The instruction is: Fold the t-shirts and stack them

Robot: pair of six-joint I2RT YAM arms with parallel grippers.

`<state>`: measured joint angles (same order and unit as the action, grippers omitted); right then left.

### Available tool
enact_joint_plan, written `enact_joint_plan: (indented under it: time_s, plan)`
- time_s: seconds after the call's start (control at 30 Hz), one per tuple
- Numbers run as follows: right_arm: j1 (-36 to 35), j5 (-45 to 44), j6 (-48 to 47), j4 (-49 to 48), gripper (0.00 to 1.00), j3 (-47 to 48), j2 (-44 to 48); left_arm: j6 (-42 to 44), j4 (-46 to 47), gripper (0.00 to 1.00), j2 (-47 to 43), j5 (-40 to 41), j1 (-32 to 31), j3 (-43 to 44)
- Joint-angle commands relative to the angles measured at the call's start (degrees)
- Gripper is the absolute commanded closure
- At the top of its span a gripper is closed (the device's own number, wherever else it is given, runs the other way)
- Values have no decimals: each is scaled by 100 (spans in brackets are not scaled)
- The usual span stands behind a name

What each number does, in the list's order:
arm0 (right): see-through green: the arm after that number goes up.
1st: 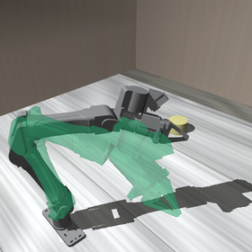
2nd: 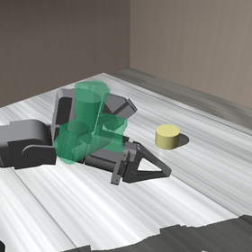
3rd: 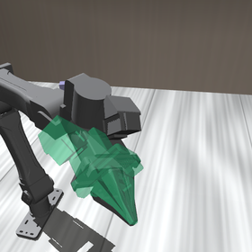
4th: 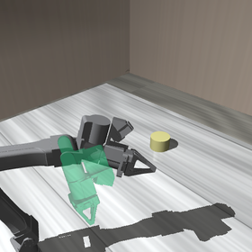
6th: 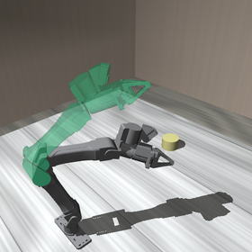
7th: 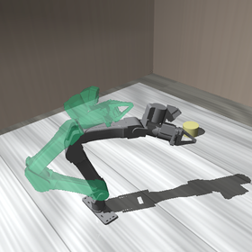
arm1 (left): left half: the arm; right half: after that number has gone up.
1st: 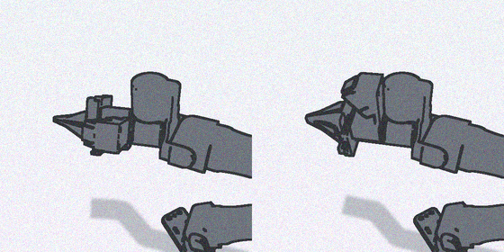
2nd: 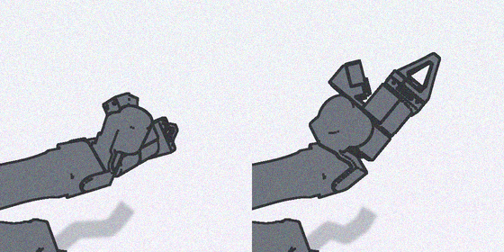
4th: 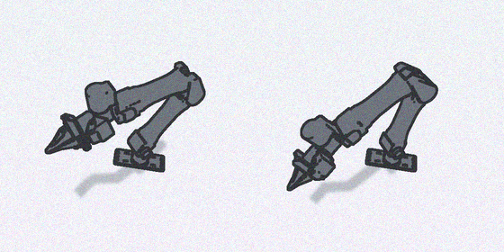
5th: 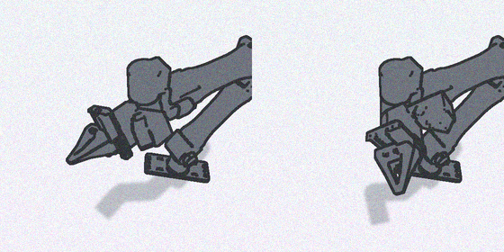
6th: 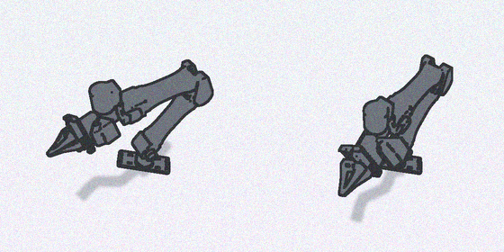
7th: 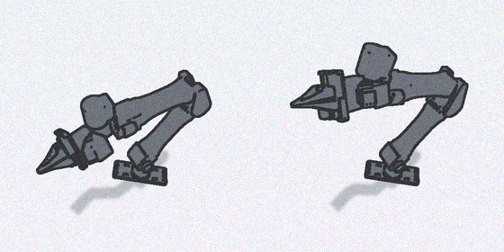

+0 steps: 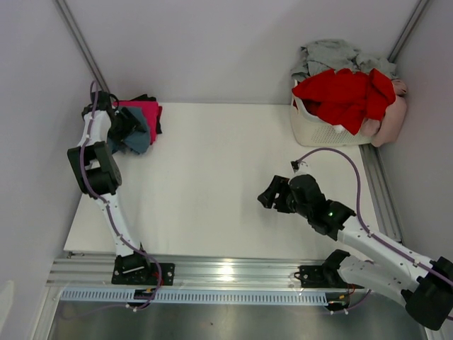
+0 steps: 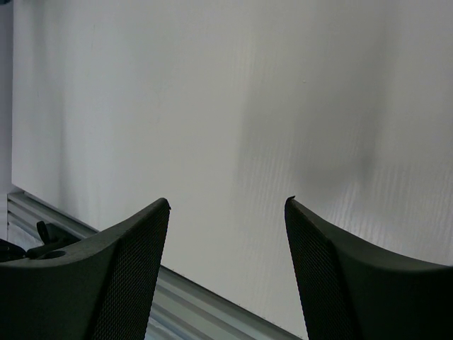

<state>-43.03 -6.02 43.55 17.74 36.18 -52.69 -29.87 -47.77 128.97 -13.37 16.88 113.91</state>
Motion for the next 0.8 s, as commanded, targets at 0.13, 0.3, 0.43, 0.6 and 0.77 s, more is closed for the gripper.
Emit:
enact_joint_plan:
  time_s: [0.13,0.3,0.43,0.6,0.77]
  plan:
    - [-22,-75,-48,-25,29,20,434,227,22,11,-1162,-184,-27,-96]
    - [-30,-110,-39,46,29,11,549,201,303,10,-1750,-315,-19,-333]
    - [-30,-206,-101,90,29,64,584,139,1109,10,-2454,-553,-27,-1001]
    - [-22,-224,-171,37,29,108,584,87,1148,10,-2807,-483,-19,-1486]
    - [-22,-206,-215,-42,29,126,540,-54,1093,11,-3078,-509,-1,-1897]
